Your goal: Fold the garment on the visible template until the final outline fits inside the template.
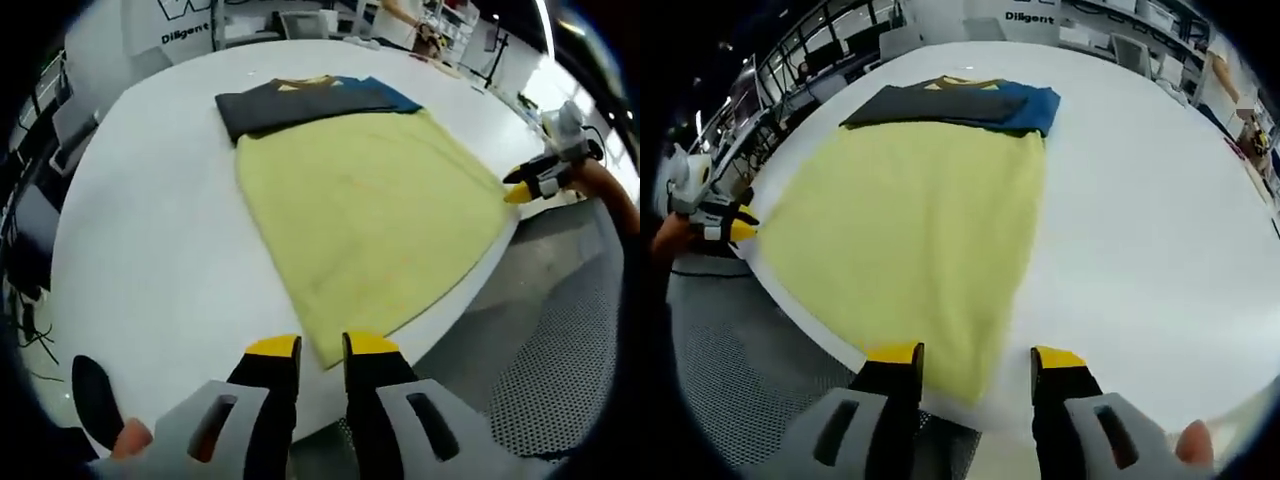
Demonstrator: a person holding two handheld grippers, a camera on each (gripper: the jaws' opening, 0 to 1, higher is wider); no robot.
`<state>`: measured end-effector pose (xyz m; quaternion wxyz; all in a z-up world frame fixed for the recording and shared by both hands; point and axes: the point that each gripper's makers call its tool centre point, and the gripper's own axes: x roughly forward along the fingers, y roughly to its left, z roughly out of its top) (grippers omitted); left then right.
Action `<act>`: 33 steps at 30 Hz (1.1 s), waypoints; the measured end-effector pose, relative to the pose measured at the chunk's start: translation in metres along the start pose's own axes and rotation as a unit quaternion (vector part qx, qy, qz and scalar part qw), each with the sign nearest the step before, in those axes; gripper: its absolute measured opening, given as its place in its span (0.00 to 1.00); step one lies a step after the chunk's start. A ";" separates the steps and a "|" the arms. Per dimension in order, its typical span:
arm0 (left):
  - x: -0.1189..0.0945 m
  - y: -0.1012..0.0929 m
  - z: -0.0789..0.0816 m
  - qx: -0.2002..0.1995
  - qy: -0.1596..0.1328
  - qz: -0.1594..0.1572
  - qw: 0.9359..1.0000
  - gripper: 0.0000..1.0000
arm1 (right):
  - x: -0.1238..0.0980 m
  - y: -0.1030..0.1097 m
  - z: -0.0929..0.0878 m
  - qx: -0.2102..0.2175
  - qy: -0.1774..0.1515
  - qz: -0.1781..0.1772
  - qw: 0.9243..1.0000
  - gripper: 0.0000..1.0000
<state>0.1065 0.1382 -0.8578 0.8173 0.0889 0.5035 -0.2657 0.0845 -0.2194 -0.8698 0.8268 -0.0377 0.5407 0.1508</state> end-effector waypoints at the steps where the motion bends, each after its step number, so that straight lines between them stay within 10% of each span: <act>1: 0.000 0.000 0.000 0.001 0.001 -0.002 1.000 0.11 | 0.000 0.000 0.002 -0.004 -0.005 0.001 1.000 0.33; 13: 0.003 -0.003 -0.003 0.004 0.011 -0.009 1.000 0.10 | -0.004 0.010 -0.012 0.022 0.033 0.013 0.999 0.11; 33: 0.008 -0.001 -0.012 -0.009 0.033 -0.013 0.999 0.06 | -0.005 0.022 -0.020 0.042 0.048 0.040 0.997 0.05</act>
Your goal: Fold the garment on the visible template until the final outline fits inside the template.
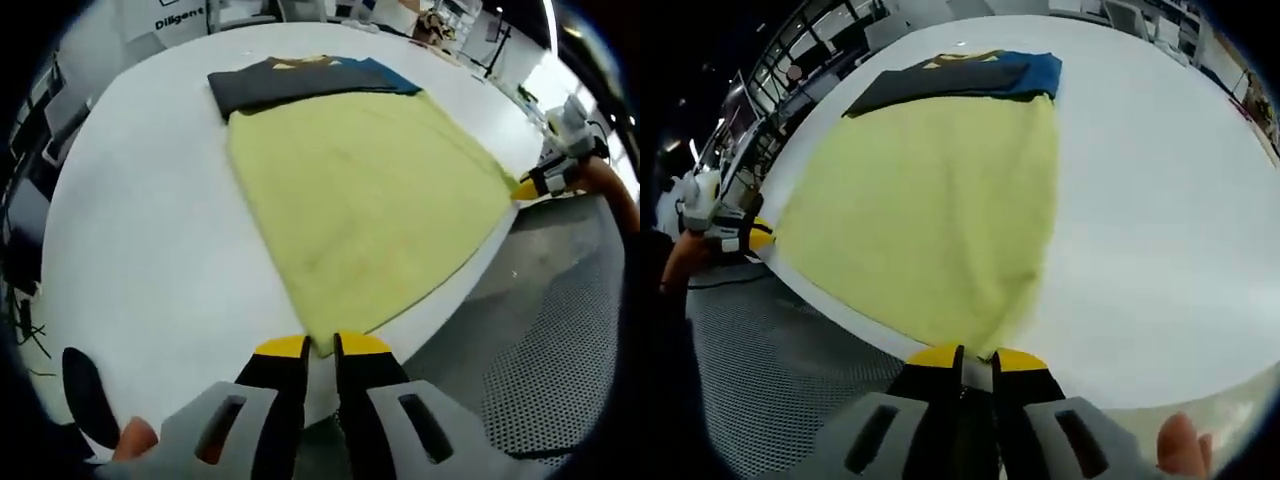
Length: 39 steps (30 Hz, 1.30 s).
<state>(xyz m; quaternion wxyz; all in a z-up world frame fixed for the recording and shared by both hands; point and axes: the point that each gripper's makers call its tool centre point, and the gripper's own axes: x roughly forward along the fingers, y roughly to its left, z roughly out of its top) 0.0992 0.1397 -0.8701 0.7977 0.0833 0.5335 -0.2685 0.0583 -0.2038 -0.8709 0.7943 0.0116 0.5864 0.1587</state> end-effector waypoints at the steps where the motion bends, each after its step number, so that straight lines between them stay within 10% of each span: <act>1: 0.000 -0.001 0.000 -0.002 -0.001 -0.001 1.000 0.06 | 0.000 0.000 0.000 0.001 0.000 -0.001 1.000 0.05; 14: 0.002 0.000 0.001 0.003 -0.001 -0.001 1.000 0.03 | -0.001 0.002 0.005 0.040 -0.014 0.022 0.999 0.15; 39: 0.005 -0.001 0.007 -0.002 -0.015 -0.007 1.000 0.00 | -0.002 -0.013 0.007 0.053 -0.018 -0.008 0.998 0.00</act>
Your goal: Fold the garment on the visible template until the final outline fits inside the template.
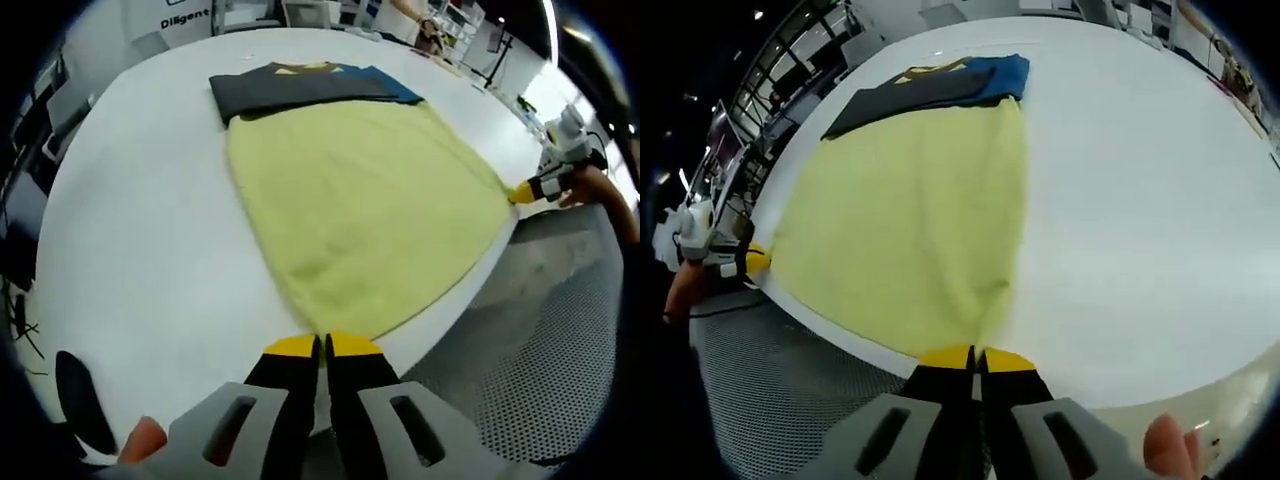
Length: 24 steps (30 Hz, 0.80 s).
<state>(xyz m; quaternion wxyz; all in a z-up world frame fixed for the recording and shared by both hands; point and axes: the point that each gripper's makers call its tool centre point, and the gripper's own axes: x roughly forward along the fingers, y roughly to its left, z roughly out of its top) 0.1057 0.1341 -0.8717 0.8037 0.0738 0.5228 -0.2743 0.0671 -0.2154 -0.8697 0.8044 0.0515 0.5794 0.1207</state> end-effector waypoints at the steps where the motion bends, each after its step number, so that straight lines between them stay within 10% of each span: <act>1: 0.000 -0.001 -0.001 -0.001 0.001 -0.001 1.000 0.00 | 0.000 0.000 0.000 0.003 0.001 0.001 1.000 0.00; 24: -0.012 -0.021 -0.005 0.001 0.021 -0.021 1.000 0.00 | -0.009 -0.009 0.004 0.005 0.002 -0.013 1.000 0.00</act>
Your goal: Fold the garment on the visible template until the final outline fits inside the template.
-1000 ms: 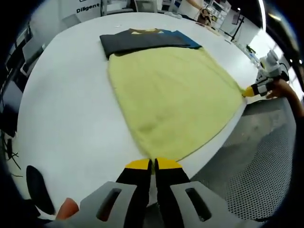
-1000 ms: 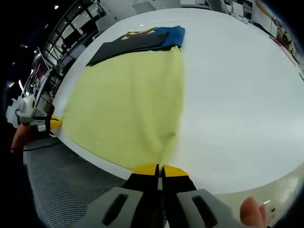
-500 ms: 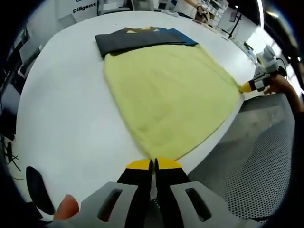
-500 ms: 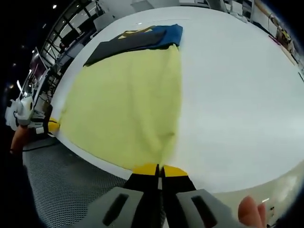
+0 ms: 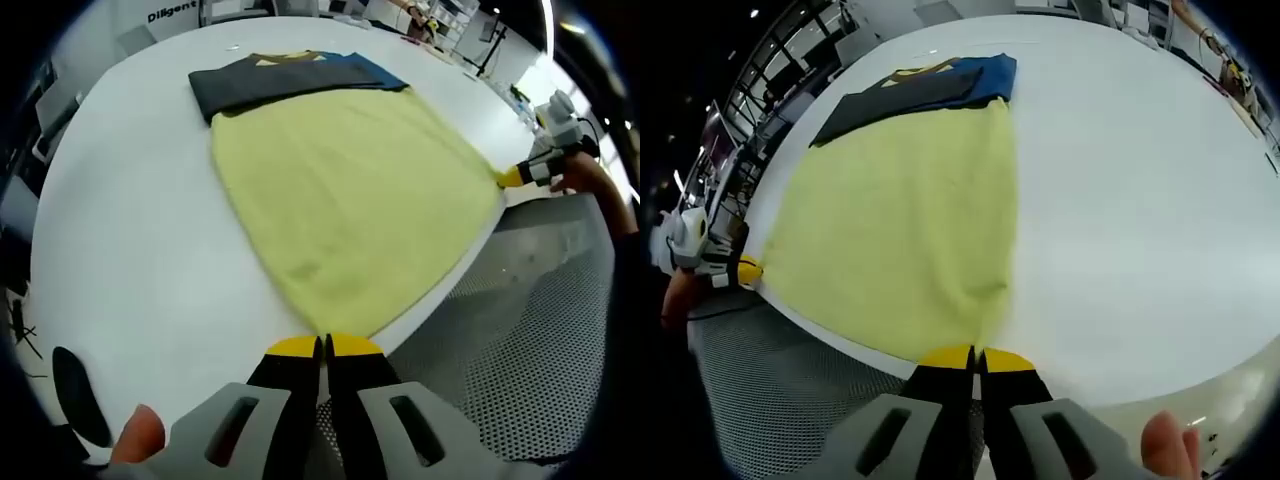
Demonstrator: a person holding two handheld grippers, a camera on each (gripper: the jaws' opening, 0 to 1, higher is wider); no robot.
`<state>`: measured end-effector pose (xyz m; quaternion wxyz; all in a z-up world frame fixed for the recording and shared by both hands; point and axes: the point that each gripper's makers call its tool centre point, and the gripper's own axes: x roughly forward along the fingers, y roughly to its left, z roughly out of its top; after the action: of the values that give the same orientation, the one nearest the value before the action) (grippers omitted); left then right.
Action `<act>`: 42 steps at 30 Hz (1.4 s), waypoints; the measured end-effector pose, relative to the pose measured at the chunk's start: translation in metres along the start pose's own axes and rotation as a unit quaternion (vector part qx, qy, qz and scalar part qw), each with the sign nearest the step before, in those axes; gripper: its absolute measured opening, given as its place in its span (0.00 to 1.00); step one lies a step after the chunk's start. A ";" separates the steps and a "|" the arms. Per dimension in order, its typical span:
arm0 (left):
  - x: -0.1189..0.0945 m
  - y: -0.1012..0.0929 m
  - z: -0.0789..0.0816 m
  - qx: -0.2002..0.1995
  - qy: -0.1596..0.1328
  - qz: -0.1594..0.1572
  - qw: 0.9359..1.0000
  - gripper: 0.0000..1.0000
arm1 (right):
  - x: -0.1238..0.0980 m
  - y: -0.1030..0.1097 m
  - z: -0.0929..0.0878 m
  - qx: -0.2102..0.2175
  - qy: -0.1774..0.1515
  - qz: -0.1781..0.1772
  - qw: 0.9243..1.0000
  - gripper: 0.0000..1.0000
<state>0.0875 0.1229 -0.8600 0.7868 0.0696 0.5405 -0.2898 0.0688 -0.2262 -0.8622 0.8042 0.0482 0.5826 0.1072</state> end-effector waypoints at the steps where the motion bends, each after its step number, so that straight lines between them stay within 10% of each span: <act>1: -0.001 0.000 0.001 -0.001 -0.004 0.000 1.000 0.00 | -0.002 0.000 0.002 0.004 -0.003 0.002 1.000 0.00; 21: -0.036 -0.013 0.055 -0.037 -0.107 -0.019 0.993 0.00 | -0.035 0.005 0.043 0.032 -0.065 0.021 0.997 0.00; 42: -0.062 0.024 0.126 -0.060 -0.197 -0.010 0.979 0.00 | -0.060 0.008 0.117 0.026 -0.130 0.026 0.991 0.00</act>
<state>0.1869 0.1126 -0.7585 0.8777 -0.0415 0.3922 -0.2724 0.1607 -0.2266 -0.7679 0.8683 0.0980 0.4746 0.1059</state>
